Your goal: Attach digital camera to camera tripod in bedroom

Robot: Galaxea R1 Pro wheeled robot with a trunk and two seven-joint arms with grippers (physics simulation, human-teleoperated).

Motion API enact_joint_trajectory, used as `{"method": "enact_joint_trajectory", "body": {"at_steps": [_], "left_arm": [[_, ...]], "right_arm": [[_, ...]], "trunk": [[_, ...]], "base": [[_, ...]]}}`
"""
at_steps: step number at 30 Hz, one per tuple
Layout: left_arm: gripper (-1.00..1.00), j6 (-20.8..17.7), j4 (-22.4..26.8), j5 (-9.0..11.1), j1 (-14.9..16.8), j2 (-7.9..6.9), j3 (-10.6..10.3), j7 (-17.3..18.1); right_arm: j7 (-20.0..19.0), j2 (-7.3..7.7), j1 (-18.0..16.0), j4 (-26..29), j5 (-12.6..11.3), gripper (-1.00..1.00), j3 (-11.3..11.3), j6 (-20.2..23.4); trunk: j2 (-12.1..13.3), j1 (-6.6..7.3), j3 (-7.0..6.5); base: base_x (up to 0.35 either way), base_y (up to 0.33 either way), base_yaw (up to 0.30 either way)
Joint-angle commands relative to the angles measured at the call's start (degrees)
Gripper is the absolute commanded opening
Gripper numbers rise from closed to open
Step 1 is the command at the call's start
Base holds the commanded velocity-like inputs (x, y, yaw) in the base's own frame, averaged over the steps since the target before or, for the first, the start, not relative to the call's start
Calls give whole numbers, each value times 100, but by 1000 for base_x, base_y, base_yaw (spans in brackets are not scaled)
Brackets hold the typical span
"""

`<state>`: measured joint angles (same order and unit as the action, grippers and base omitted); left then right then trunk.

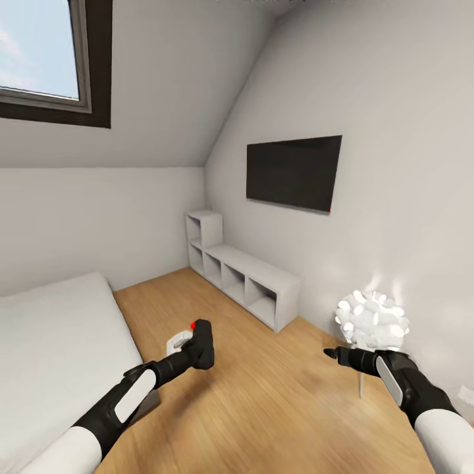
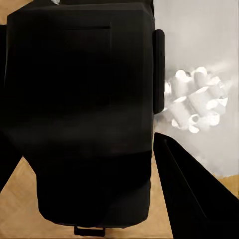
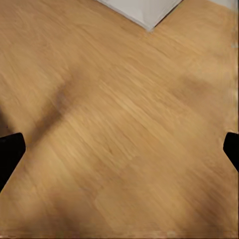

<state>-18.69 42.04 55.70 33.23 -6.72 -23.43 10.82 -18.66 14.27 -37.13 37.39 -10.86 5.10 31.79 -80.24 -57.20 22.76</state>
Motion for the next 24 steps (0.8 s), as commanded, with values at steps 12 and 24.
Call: {"method": "enact_joint_trajectory", "body": {"at_steps": [12, 24], "left_arm": [[-100, 3, -1811, 69, 4, 126, -61, -302], [-100, 420, -4101, 10, -43, 934, -64, -325]], "right_arm": [[-35, -5, -5, -2243, 882, 100, 26, -1235], [28, -4, 846, -3884, 1378, 100, 23, -2497]], "trunk": [[478, 265, -210], [959, 528, -426]], "base": [[0, 0, 0], [0, 0, 0]]}}
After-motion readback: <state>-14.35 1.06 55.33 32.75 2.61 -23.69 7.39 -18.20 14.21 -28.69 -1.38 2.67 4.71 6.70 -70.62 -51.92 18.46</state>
